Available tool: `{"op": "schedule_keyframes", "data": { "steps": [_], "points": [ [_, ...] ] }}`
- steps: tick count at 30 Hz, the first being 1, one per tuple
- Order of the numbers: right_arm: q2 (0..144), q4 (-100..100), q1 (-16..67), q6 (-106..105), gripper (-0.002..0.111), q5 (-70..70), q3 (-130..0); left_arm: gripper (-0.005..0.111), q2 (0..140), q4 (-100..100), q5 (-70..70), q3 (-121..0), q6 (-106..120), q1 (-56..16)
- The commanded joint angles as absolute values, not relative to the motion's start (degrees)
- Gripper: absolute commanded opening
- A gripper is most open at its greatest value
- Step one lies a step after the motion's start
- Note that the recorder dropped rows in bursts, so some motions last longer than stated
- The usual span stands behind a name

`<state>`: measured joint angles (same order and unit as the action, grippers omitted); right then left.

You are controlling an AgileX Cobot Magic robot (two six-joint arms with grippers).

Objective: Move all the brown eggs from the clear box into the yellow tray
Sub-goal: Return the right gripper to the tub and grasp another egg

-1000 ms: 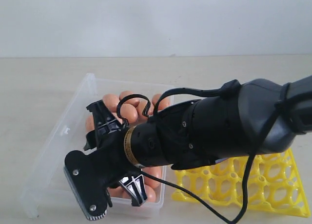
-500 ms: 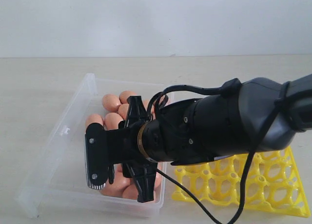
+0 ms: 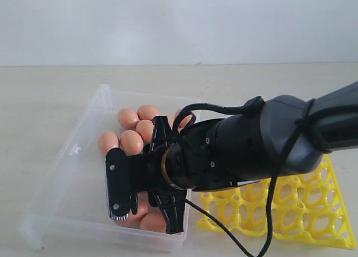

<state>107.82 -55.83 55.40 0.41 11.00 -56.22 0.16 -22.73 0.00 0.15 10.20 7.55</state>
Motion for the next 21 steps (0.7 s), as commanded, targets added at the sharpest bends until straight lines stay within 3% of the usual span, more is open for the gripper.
{"op": "schedule_keyframes", "data": {
  "steps": [1,21],
  "points": [
    [110.36,-55.56,55.25,-1.09,0.047,9.49,-56.16,0.004,0.0,-22.92,0.0,0.0,10.62,7.35],
    [111.5,-54.15,55.25,1.99,0.047,2.95,-63.27,0.004,0.0,-22.92,0.0,0.0,10.62,7.35]
  ]
}}
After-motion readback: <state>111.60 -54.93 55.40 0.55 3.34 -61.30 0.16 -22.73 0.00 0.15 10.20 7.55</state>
